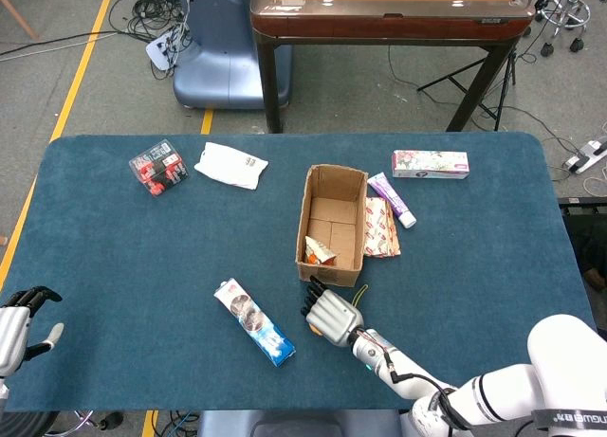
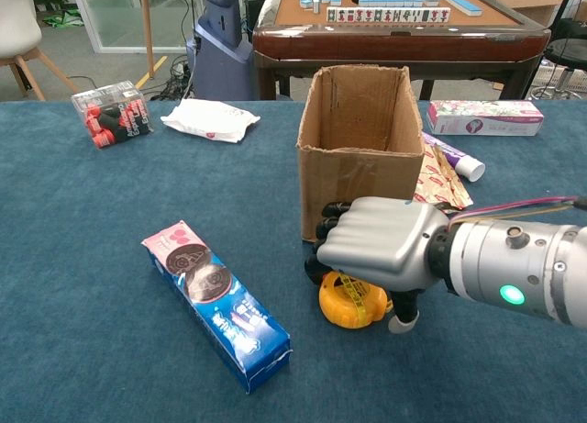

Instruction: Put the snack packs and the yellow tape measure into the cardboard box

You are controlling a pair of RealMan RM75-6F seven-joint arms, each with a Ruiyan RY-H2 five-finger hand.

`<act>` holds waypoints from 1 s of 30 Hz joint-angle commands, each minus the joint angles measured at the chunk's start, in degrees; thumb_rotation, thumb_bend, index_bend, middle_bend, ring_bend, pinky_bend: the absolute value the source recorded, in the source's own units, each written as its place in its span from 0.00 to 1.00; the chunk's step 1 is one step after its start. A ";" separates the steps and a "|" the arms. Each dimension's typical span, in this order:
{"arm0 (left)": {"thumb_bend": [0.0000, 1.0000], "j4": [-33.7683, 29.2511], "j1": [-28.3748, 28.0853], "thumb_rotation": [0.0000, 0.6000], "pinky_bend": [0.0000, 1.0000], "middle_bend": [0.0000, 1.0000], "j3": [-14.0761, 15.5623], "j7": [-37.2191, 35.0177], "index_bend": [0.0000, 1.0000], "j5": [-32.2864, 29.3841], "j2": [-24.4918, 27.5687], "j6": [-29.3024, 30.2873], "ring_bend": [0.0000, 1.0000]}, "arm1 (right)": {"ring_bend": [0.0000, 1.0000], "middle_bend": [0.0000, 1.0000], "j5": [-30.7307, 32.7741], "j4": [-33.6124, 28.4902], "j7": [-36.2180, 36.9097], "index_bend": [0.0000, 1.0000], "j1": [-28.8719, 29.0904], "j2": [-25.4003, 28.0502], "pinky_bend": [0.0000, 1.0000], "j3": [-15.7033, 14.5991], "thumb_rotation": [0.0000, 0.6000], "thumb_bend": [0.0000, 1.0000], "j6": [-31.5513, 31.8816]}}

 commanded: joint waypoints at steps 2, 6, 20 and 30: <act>0.26 0.12 0.08 1.00 0.62 0.34 -0.02 0.06 0.39 0.04 0.07 0.17 0.32 | 0.08 0.29 1.13 0.05 -0.15 0.28 0.56 -0.18 0.01 -0.38 1.00 0.00 0.25; 0.26 0.05 0.09 1.00 0.62 0.34 -0.10 -0.01 0.39 -0.28 0.15 0.03 0.32 | 0.10 0.32 1.55 -0.10 0.06 0.29 1.08 -0.34 0.01 -0.72 1.00 0.00 0.63; 0.26 0.00 0.11 1.00 0.62 0.34 -0.02 0.02 0.39 -0.34 0.31 -0.15 0.32 | 0.22 0.43 1.75 0.01 1.36 0.39 1.93 -0.37 0.01 -1.73 1.00 0.00 1.88; 0.26 -0.33 0.08 1.00 0.62 0.34 0.10 0.49 0.39 -0.02 0.39 -0.11 0.32 | 0.28 0.49 -2.27 -0.59 4.00 0.45 1.24 0.27 0.01 -2.23 1.00 0.00 2.93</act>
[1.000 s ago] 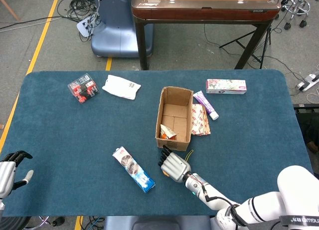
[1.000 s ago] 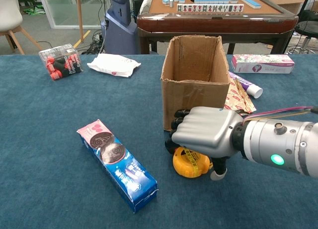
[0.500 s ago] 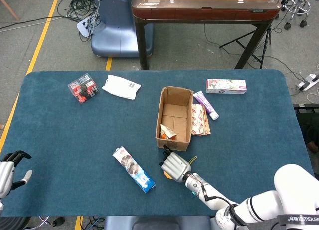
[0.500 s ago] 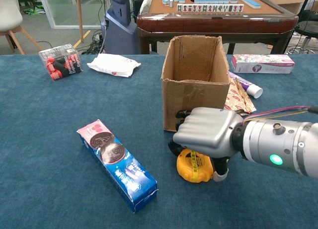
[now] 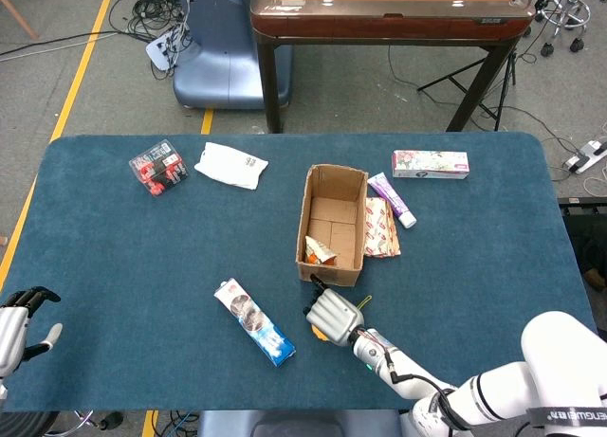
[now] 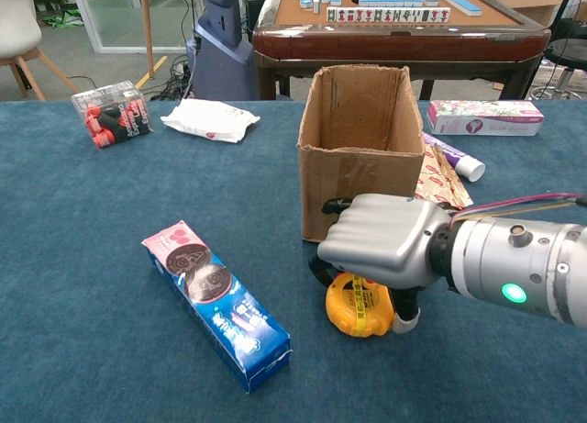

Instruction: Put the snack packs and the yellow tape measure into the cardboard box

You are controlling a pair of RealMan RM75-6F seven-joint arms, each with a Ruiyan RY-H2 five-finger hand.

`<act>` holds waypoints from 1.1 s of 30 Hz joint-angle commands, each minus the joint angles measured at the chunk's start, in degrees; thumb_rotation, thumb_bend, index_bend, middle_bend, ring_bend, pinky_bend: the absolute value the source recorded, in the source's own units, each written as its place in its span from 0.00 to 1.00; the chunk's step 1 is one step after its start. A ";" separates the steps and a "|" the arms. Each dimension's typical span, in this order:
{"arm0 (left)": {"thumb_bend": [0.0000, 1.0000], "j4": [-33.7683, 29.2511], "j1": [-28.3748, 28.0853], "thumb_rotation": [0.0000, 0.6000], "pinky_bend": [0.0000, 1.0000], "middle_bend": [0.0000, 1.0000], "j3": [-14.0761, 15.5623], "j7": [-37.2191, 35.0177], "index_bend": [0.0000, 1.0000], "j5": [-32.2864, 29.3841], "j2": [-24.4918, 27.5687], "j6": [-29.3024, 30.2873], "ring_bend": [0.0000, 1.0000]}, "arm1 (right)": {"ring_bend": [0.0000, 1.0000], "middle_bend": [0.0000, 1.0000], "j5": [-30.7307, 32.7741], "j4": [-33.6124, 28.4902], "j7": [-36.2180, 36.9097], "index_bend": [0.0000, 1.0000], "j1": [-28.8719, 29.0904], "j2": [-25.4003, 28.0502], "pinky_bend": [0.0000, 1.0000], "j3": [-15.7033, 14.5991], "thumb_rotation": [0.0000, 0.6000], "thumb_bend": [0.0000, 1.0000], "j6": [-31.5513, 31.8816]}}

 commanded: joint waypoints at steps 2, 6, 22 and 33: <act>0.26 -0.10 -0.03 1.00 0.62 0.34 0.05 0.37 0.39 -0.06 0.01 -0.12 0.32 | 0.29 0.50 -1.55 -1.05 1.23 0.46 -0.45 0.67 0.01 0.00 1.00 0.00 0.54; 0.26 -0.12 -0.03 1.00 0.62 0.34 0.05 0.50 0.38 -0.24 0.00 -0.25 0.32 | 0.29 0.50 -2.73 -2.96 2.28 0.46 -0.70 1.98 0.01 0.29 1.00 0.00 1.02; 0.26 0.10 -0.25 1.00 0.62 0.34 0.04 0.99 0.39 -0.59 -0.21 -0.82 0.32 | 0.29 0.50 -12.81 -14.03 5.03 0.46 -2.32 7.94 0.01 2.41 1.00 0.01 5.37; 0.26 -0.10 -0.32 1.00 0.62 0.34 -0.03 1.00 0.39 -0.60 -0.10 -0.79 0.32 | 0.29 0.50 -15.38 -17.76 3.32 0.46 -2.41 9.26 0.02 8.46 1.00 0.01 9.63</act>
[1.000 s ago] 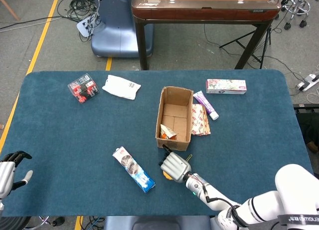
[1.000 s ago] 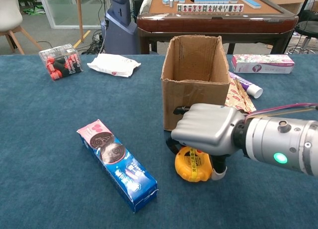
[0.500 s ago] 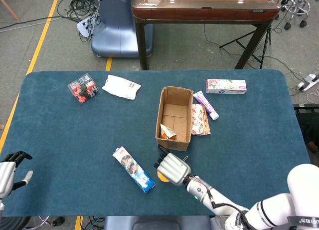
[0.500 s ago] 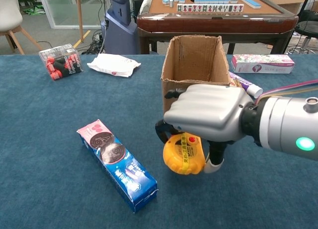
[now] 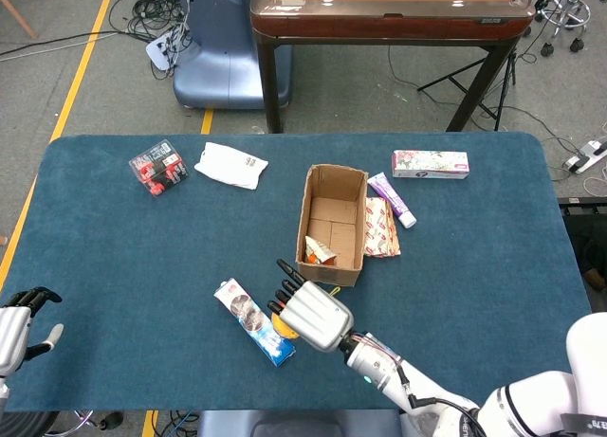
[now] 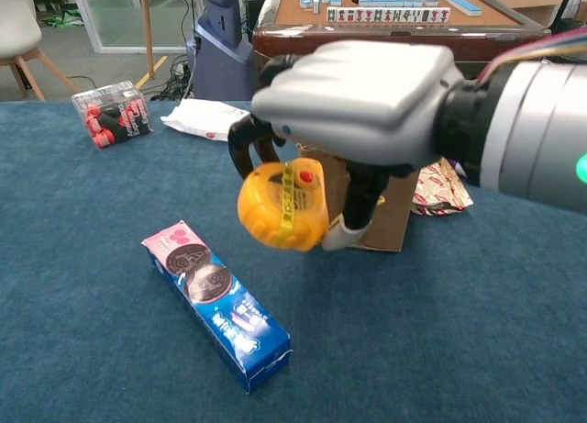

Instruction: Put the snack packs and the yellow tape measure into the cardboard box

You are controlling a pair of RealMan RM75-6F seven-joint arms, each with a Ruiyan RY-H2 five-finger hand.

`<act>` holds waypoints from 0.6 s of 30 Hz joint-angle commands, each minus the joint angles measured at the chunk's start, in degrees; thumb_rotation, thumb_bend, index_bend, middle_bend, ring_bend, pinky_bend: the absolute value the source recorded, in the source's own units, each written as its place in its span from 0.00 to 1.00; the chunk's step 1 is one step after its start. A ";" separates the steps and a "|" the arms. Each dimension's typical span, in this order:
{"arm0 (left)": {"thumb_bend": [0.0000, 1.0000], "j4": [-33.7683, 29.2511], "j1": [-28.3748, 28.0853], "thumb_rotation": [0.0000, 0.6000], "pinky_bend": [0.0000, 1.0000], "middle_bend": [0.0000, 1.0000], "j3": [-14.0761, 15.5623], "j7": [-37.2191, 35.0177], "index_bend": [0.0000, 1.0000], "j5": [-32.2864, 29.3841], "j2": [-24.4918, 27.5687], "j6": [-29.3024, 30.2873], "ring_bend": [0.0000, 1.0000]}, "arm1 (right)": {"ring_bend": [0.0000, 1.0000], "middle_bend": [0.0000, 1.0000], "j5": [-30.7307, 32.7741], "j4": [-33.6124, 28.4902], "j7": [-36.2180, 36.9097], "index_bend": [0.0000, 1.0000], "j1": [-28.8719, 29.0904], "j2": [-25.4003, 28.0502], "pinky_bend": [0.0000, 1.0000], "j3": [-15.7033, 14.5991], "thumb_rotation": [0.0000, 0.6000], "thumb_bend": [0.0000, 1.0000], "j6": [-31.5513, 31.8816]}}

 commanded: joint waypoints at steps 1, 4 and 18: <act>0.26 -0.05 0.01 1.00 0.62 0.34 0.03 0.00 0.39 -0.01 0.04 -0.03 0.32 | 0.29 0.50 -0.16 -1.14 -0.51 0.46 -0.11 0.82 0.02 1.93 1.00 0.01 1.52; 0.26 -0.06 0.04 1.00 0.62 0.34 0.06 -0.06 0.39 0.08 0.05 0.05 0.32 | 0.29 0.50 0.22 -1.62 -0.46 0.46 -0.35 1.76 0.02 3.54 1.00 0.01 2.74; 0.26 -0.01 -0.05 1.00 0.62 0.34 0.17 0.14 0.39 -0.05 -0.05 -0.33 0.32 | 0.29 0.50 6.02 3.44 0.57 0.46 -1.31 5.16 0.02 10.12 1.00 0.02 6.77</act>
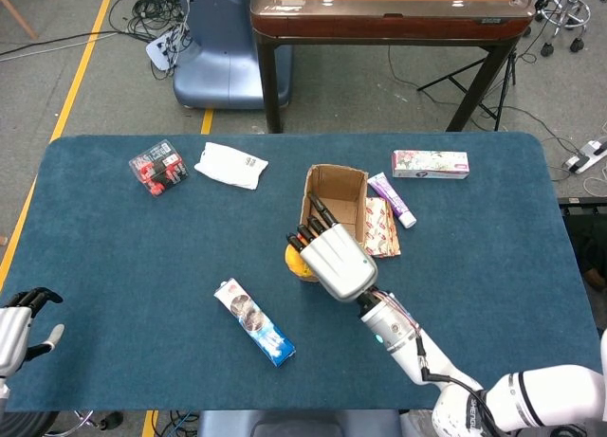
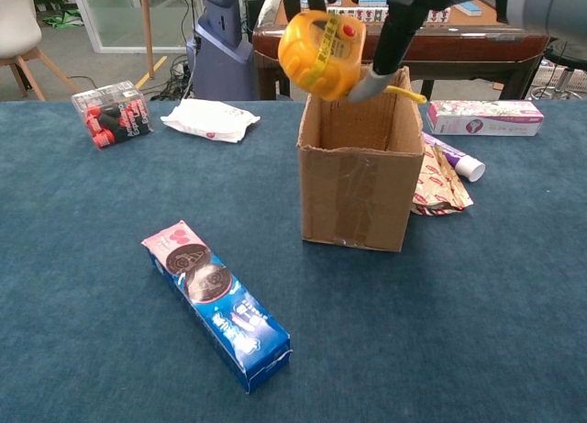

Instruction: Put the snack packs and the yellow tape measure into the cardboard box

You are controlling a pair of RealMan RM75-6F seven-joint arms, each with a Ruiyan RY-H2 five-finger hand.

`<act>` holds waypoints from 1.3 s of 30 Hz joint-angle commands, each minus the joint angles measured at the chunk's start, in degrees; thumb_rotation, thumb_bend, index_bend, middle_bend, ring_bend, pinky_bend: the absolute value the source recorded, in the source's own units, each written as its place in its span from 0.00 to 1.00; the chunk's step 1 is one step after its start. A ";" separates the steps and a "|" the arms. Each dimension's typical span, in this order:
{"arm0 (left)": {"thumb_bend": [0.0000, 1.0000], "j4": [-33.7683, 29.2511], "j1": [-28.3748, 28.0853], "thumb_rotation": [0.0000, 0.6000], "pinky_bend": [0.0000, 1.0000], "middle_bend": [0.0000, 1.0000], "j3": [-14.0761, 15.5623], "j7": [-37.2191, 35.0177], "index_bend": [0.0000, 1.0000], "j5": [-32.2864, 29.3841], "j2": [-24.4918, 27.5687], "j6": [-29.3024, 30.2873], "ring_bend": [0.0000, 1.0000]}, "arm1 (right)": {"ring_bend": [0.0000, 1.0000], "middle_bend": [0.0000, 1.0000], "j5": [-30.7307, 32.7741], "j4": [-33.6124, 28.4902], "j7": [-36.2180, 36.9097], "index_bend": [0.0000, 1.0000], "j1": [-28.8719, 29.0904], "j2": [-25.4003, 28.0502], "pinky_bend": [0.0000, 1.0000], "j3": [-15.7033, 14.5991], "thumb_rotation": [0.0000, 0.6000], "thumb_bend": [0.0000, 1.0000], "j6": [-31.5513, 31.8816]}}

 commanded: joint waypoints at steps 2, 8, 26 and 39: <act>0.26 -0.01 0.00 1.00 0.62 0.34 0.07 -0.03 0.39 -0.03 -0.03 -0.10 0.32 | 0.29 0.50 2.56 3.34 1.02 0.46 -0.08 -0.20 0.02 1.26 1.00 0.02 0.08; 0.26 0.02 0.03 1.00 0.62 0.34 0.04 -0.19 0.39 -0.11 0.00 -0.07 0.32 | 0.29 0.49 6.21 8.45 2.21 0.46 0.29 -1.63 0.02 2.19 1.00 0.02 -0.93; 0.26 0.11 0.13 1.00 0.62 0.34 0.06 -0.81 0.39 -0.04 0.15 0.04 0.32 | 0.13 0.26 12.44 14.90 4.89 0.33 1.60 -3.56 0.02 1.45 1.00 0.00 -6.54; 0.26 0.17 0.09 1.00 0.62 0.34 0.05 -0.75 0.39 -0.22 0.15 -0.15 0.32 | 0.07 0.17 12.35 13.88 6.63 0.24 1.70 -2.07 0.02 0.79 1.00 0.00 -7.23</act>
